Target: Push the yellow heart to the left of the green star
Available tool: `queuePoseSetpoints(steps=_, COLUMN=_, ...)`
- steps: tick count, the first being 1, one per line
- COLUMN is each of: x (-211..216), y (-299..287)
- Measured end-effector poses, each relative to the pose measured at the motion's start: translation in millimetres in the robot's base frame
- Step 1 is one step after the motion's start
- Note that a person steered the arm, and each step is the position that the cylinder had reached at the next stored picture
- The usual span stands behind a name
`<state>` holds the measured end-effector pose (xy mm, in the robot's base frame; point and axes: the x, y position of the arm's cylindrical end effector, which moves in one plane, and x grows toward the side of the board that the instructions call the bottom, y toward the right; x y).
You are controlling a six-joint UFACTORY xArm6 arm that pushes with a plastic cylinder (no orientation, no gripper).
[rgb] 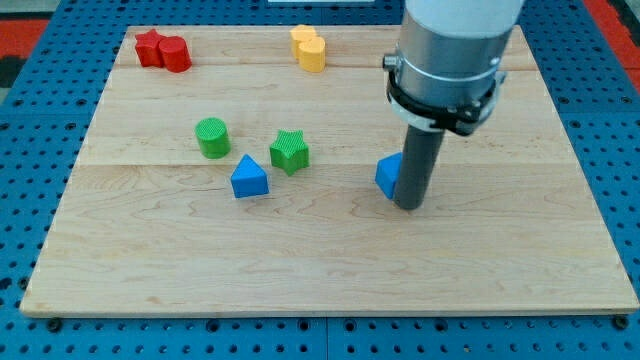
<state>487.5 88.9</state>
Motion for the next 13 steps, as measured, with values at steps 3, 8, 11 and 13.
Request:
queuePoseSetpoints(steps=3, x=-47, y=13)
queuePoseSetpoints(steps=8, x=-190, y=-33)
queuePoseSetpoints(steps=11, x=-259, y=-111)
queuePoseSetpoints(steps=13, x=-202, y=-93)
